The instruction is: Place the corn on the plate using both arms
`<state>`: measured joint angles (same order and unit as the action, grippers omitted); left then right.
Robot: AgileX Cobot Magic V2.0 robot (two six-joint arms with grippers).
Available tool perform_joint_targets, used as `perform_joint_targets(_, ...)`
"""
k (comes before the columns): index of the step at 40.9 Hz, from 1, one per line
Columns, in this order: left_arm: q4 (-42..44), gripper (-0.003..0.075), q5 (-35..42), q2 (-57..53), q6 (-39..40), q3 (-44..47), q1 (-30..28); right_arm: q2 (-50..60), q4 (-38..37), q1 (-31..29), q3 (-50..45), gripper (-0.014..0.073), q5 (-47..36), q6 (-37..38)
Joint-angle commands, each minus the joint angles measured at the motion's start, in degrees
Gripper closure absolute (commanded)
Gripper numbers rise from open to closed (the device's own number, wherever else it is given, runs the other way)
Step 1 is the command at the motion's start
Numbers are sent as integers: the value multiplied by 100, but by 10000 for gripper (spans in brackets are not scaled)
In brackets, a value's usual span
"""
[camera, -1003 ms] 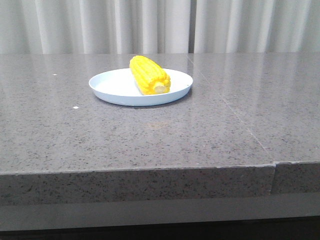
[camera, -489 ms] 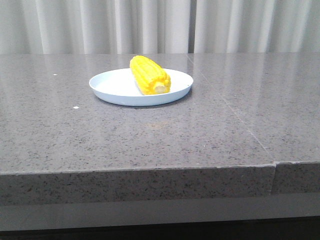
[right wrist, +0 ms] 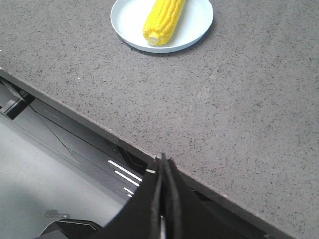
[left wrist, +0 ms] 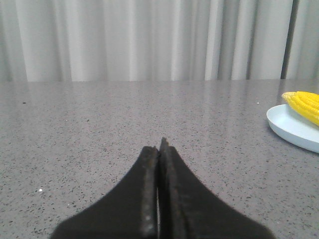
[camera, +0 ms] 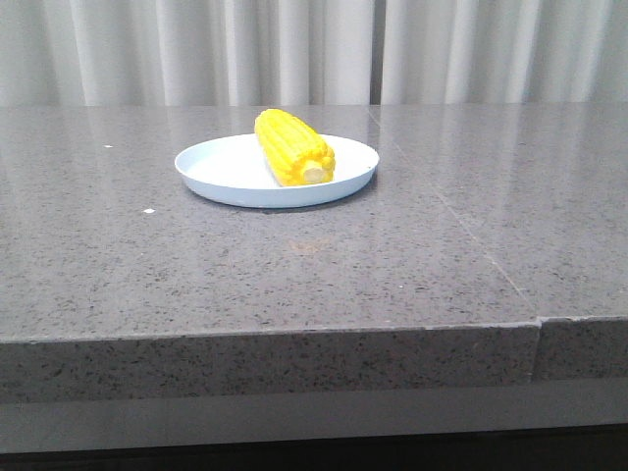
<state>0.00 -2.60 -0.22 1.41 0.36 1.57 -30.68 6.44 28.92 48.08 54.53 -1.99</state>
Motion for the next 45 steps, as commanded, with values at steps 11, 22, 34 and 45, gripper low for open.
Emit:
perform_joint_targets(11, -79, 740, 486, -105, 4, 7, -4, -31, -4, -16, 125, 713, -375, -4)
perform_joint_targets(22, -79, 740, 486, -105, 4, 7, -4, 239, -190, -189, -261, 713, -755, -11)
perform_joint_targets(34, -79, 740, 486, -105, 4, 7, -4, 1996, -173, -1886, -3127, 713, -4176, -11)
perform_joint_targets(45, -79, 740, 486, -105, 4, 7, -4, 3103, -168, -2809, -4823, 713, -5629, -11)
